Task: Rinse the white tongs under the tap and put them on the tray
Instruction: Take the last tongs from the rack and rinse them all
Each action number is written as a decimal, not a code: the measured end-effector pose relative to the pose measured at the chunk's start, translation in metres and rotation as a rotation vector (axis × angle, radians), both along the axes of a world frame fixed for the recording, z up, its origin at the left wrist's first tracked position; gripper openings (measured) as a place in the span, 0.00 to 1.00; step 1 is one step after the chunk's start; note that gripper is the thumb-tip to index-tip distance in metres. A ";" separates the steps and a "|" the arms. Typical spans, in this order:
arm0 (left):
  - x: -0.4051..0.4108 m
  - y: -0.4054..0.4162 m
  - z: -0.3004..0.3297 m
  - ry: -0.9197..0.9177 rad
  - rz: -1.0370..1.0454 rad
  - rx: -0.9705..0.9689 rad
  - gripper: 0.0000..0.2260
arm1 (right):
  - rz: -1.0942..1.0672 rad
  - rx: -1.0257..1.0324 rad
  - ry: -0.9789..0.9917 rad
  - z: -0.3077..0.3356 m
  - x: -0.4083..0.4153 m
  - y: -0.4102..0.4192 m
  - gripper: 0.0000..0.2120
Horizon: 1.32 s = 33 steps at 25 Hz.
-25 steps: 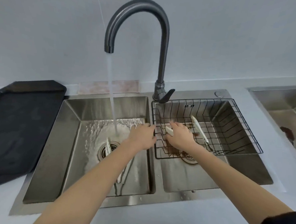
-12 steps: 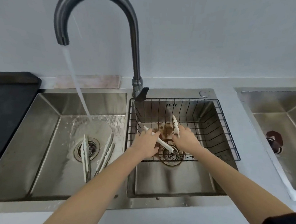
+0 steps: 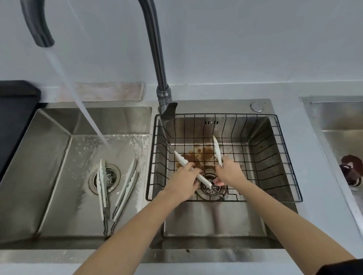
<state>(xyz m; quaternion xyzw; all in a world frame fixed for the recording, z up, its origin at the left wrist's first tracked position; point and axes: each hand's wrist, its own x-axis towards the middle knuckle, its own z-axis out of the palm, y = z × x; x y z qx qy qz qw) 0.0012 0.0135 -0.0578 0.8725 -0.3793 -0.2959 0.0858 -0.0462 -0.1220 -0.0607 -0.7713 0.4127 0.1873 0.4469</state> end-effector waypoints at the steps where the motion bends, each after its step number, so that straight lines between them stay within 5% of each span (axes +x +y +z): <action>1: 0.000 0.001 0.000 -0.002 0.007 -0.024 0.18 | -0.029 0.011 -0.016 0.001 0.000 0.002 0.15; 8: -0.005 0.006 0.018 0.025 0.195 -0.328 0.16 | -0.145 -0.081 -0.169 0.017 0.002 0.020 0.16; 18: -0.005 0.055 0.047 0.118 0.839 -0.857 0.18 | -0.358 0.245 -0.443 0.042 0.005 0.092 0.09; 24: 0.020 0.112 0.047 0.451 1.209 -0.957 0.24 | -0.349 0.342 -0.498 0.045 0.016 0.144 0.18; 33: 0.070 0.203 0.044 0.489 1.208 -0.870 0.14 | -0.409 0.467 -0.589 0.053 0.080 0.213 0.19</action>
